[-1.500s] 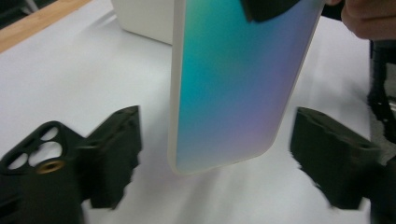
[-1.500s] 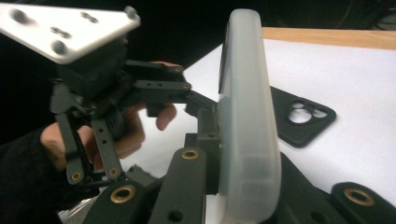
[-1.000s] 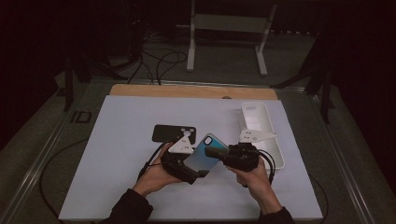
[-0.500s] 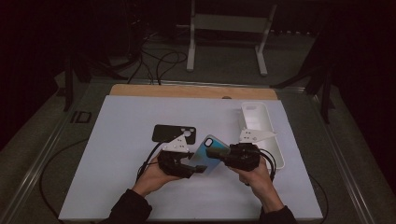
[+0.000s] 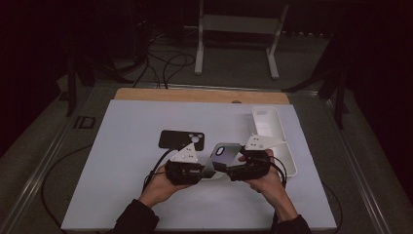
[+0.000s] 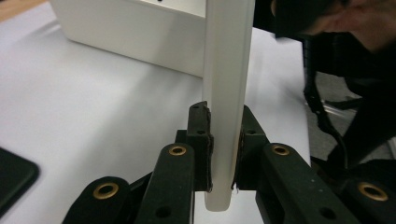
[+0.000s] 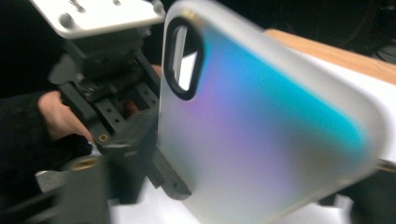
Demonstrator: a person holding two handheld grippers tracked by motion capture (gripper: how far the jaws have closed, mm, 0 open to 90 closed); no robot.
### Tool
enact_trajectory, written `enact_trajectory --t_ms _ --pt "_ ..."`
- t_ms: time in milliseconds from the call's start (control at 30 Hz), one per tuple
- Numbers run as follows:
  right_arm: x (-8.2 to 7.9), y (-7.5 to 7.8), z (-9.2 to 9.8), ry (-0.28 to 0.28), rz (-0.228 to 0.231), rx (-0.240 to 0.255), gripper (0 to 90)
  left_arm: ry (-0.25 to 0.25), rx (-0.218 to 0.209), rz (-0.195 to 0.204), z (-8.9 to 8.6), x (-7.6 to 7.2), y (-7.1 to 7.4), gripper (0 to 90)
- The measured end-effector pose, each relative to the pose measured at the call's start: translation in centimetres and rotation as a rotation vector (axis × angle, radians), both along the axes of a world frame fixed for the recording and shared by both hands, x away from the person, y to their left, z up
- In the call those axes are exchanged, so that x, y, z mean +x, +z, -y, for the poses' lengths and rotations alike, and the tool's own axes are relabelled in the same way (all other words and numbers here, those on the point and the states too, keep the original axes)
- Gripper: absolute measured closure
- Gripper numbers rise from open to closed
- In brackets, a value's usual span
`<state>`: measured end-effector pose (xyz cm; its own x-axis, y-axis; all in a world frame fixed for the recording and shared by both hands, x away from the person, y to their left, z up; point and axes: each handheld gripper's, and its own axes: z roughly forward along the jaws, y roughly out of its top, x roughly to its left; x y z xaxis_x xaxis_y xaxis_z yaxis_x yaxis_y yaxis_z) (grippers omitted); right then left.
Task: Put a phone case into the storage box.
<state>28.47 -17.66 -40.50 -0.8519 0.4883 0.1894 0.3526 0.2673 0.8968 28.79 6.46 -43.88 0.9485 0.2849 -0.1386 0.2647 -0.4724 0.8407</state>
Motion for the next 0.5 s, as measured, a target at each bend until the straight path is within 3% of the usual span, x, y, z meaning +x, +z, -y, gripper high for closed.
enact_trajectory --t_ms 100,300,500 --pt "0.08 -0.05 -0.09 -0.04 -0.003 -0.012 15.1 0.043 -0.006 0.012 -0.3 0.12 0.12 80.9" --pt "0.14 0.14 0.47 -0.111 -0.009 0.006 13.8 0.124 -0.007 0.018 -0.83 0.29 -0.14 80.9" --pt "0.07 0.53 0.63 -0.156 -0.011 0.023 14.0 0.16 -0.007 0.02 -0.69 0.31 -0.28 81.0"
